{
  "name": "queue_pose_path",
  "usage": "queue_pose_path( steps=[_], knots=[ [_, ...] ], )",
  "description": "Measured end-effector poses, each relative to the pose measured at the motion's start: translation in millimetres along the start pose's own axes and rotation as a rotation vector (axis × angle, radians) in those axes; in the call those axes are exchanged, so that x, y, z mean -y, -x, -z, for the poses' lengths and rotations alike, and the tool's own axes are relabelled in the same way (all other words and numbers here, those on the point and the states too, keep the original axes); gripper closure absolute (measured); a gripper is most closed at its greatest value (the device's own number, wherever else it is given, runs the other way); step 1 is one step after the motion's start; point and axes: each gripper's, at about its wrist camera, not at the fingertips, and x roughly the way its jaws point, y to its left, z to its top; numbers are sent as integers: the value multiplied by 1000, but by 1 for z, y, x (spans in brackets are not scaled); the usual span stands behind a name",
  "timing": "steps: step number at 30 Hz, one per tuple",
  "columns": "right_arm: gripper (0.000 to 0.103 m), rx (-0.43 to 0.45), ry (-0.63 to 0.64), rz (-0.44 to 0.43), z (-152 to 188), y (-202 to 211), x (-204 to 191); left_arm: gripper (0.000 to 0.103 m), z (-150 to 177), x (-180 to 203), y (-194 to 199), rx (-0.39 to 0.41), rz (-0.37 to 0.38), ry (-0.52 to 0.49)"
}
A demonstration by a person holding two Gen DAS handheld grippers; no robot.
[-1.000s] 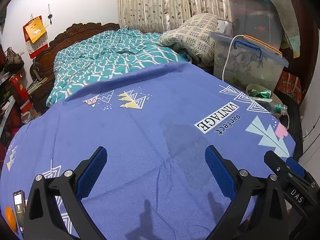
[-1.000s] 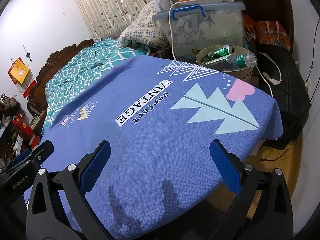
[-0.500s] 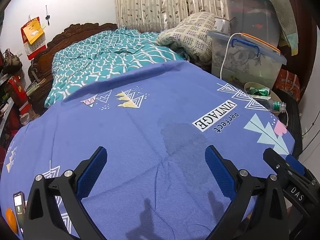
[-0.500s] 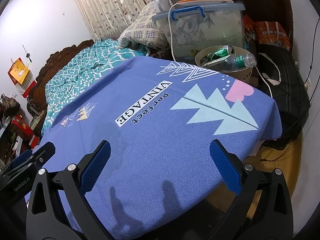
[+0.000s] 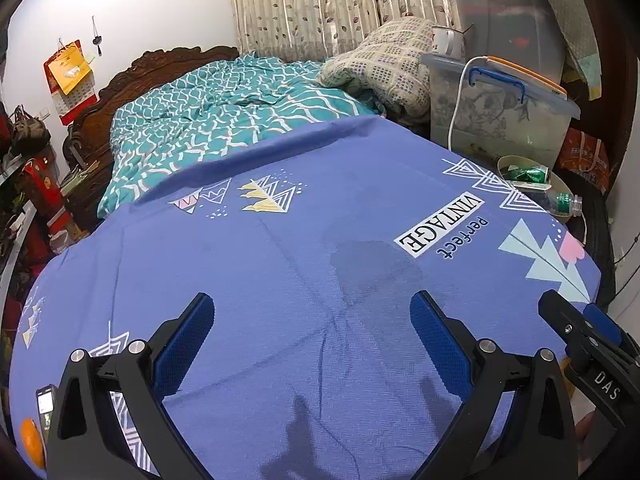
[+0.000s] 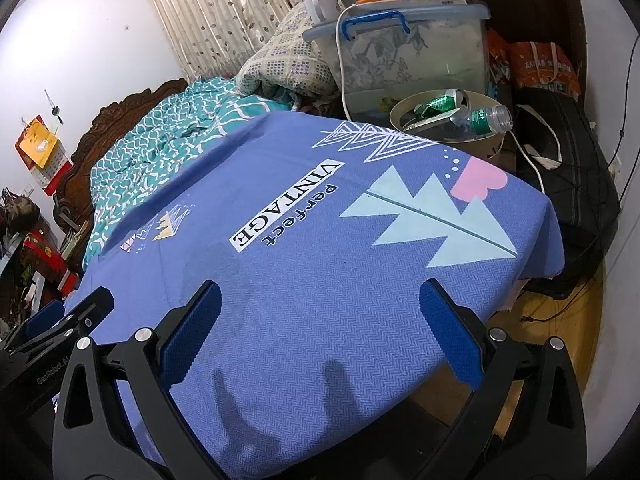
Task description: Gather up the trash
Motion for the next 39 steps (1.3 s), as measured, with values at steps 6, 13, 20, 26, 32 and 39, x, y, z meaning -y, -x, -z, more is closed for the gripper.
queue_pose_path(
  steps=[6,13,20,26,32,39],
  knots=[
    [5,-1,0,0,0,-1,1,8,0,-2,0,-3,24,15],
    [5,6,-4,-2,-2,2,2,9,0,2,1,1,17,4],
    [5,5,-13,2,1,3,5,8,1,4,1,-5,28,2],
    [5,6,-9,0,2,2,5,8,1,4,0,-5,26,3],
    [5,13,-22,9,0,5,9,8,2,7,-1,-9,36,-13],
    [5,18,-13,12,0,7,4,9,2,8,1,-3,38,-13]
  ],
)
